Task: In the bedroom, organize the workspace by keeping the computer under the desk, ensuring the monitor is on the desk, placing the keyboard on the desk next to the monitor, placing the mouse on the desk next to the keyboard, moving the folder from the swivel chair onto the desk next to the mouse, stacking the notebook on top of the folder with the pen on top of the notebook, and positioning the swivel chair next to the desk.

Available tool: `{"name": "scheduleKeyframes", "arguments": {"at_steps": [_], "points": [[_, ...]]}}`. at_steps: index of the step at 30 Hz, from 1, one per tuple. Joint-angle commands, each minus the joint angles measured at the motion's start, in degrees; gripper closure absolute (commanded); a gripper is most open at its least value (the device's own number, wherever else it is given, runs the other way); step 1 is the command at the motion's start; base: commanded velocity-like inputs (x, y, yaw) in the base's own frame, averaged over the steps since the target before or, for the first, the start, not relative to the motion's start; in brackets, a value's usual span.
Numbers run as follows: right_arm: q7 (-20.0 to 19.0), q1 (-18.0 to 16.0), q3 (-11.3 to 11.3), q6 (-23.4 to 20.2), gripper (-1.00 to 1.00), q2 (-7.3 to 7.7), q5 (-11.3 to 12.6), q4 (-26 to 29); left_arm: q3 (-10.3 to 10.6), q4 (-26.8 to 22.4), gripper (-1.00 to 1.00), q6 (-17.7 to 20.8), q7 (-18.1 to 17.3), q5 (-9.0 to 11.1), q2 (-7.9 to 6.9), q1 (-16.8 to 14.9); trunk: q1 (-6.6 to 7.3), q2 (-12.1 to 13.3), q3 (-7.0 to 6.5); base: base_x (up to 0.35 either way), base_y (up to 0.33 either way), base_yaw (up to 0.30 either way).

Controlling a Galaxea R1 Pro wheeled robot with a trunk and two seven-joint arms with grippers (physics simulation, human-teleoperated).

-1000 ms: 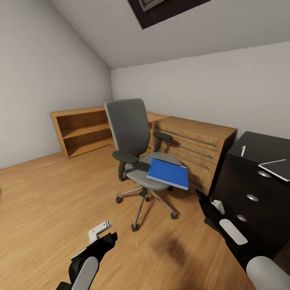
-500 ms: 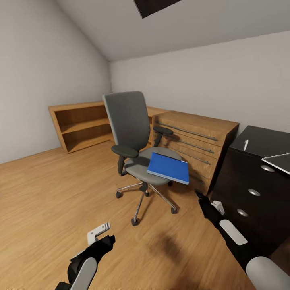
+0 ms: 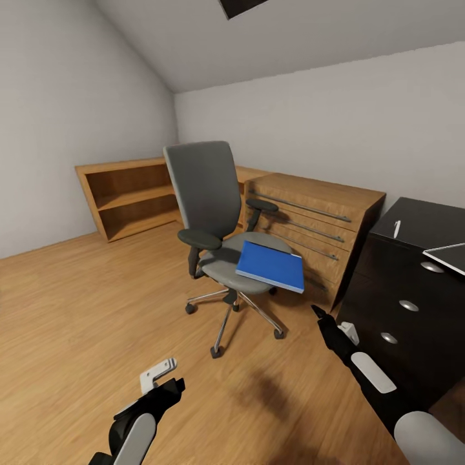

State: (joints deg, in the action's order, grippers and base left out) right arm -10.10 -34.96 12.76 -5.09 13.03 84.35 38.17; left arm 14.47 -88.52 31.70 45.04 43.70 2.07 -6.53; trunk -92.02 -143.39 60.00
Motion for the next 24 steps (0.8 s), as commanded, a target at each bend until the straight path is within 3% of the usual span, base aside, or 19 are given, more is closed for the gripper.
{"name": "scheduleKeyframes", "arguments": {"at_steps": [1, 5, 13, 24], "points": [[-0.2, -0.1, 0.2, 0.0, -1.00, 0.03, 0.6, 0.0, 0.0, -0.1, -1.00, 0.1, 0.5, 0.4, -0.02, 0.0, 0.01, 0.0, 0.05, 0.000, 0.000, 0.000], [-0.2, 0.0, 0.2, 0.0, -1.00, 0.06, 0.6, 0.0, 0.0, -0.1, -1.00, 0.1, 0.5, 0.5, -0.03, 0.0, 0.01, 0.0, 0.05, 0.000, 0.000, 0.000], [-4.0, 0.0, 0.2, -1.8, -1.00, 0.09, 0.7, 0.0, 0.0, 0.0, -1.00, 0.0, 0.5, 0.5, -0.05, 0.0, 0.01, 0.0, 0.05, 0.009, 0.006, 0.000], [-4.1, 0.0, 0.2, -1.9, -1.00, 0.08, 0.7, 0.0, 0.0, 0.1, -1.00, 0.1, 0.4, 0.6, -0.05, 0.0, 0.01, 0.0, 0.05, 0.096, 0.058, 0.000]]}}
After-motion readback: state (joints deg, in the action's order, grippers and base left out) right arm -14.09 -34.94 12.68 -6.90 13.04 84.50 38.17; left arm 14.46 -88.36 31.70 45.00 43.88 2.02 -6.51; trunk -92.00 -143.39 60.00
